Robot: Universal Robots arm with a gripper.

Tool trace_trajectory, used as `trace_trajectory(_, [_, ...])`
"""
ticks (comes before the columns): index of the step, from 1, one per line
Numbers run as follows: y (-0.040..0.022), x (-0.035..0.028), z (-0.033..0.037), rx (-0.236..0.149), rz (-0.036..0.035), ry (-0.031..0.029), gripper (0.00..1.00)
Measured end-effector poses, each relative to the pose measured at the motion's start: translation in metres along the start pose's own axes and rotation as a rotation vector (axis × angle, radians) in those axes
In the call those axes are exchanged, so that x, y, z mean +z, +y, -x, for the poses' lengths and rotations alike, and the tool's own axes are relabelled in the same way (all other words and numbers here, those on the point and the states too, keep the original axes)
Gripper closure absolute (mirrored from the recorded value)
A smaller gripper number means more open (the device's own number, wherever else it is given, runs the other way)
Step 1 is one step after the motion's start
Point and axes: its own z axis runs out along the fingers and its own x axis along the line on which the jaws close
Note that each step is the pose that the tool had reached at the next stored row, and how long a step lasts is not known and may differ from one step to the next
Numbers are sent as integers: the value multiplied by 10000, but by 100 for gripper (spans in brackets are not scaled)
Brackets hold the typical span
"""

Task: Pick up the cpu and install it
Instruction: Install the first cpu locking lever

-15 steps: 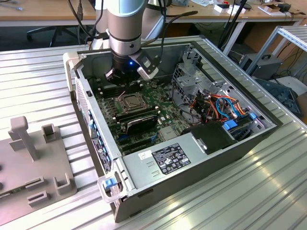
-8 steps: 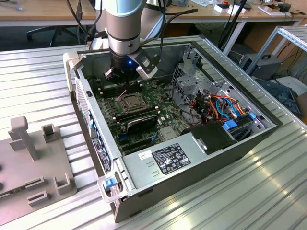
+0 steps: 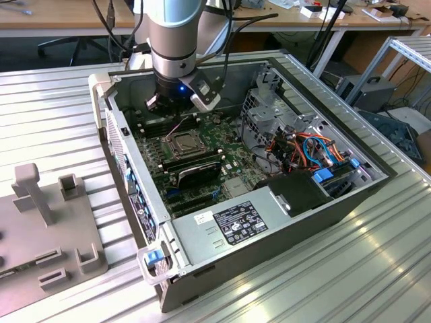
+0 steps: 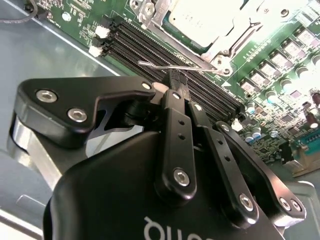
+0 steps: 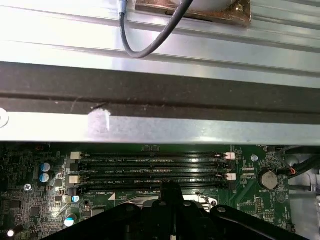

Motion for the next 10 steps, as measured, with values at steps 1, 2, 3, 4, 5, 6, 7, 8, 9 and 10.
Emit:
trace_trajectory(1, [0, 0, 0, -16, 3, 3, 89])
trace_trajectory(2, [0, 1, 0, -19, 5, 2, 89])
trace_trajectory(3, [0, 1, 0, -37, 5, 7, 89])
trace_trajectory(4, [0, 2, 1, -266, 50, 49, 89])
trace_trajectory(5, [0, 2, 1, -443, 86, 84, 89])
trace_trajectory(6, [0, 2, 1, -612, 119, 117, 89])
trace_trajectory(7, [0, 1, 1, -774, 152, 149, 89])
trace_trajectory(8, [1, 2, 1, -947, 187, 181, 89])
trace_trajectory(9, [1, 2, 2, -1041, 204, 200, 89])
trace_trajectory(10, [1, 2, 1, -1045, 205, 201, 89])
